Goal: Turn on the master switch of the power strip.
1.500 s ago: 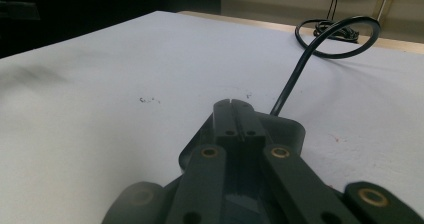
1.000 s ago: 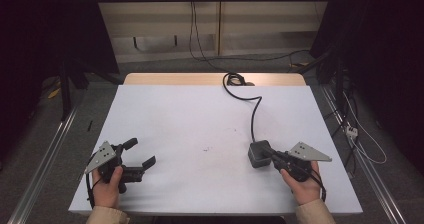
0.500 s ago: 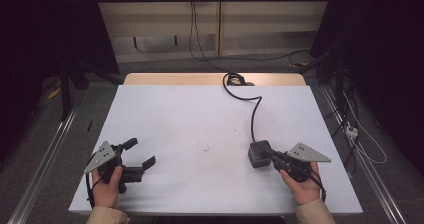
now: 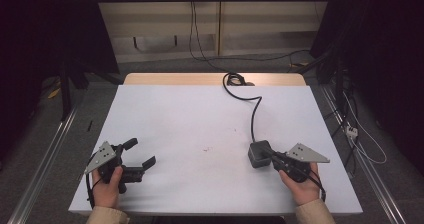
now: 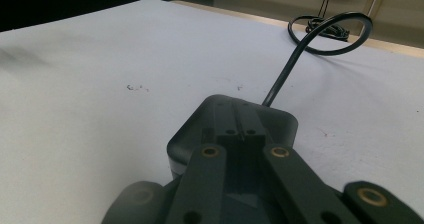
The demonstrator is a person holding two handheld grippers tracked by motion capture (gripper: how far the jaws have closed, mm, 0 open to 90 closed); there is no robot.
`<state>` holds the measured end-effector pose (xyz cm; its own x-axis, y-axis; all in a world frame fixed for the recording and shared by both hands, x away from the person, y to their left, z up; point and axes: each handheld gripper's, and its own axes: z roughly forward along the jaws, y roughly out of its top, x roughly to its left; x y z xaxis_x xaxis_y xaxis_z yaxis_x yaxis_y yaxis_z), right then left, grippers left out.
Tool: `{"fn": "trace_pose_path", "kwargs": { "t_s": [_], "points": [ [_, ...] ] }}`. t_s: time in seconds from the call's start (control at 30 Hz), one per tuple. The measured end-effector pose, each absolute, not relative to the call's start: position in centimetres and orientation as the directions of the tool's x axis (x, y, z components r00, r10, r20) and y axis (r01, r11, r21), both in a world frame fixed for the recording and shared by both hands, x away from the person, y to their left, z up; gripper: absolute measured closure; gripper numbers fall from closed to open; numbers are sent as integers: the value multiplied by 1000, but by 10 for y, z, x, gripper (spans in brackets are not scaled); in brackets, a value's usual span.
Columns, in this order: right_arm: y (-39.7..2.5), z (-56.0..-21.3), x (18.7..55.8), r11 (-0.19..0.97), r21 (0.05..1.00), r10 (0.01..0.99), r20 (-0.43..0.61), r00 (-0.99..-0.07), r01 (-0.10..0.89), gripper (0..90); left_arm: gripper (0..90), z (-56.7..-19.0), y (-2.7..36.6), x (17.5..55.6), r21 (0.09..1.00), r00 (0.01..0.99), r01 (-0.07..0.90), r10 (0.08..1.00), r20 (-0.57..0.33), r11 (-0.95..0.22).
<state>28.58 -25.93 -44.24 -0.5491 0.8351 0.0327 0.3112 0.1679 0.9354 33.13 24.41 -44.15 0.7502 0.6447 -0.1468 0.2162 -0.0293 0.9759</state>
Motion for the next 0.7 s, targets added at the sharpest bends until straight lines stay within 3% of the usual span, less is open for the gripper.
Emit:
{"fn": "trace_pose_path", "kwargs": {
  "t_s": [0.7],
  "points": [
    [-260, -444, 286, 145, 937, 838, 55, -543, 317, 900, 20, -441, 244, 331, 977, 752, 213, 644, -142, -33]
  ]
}}
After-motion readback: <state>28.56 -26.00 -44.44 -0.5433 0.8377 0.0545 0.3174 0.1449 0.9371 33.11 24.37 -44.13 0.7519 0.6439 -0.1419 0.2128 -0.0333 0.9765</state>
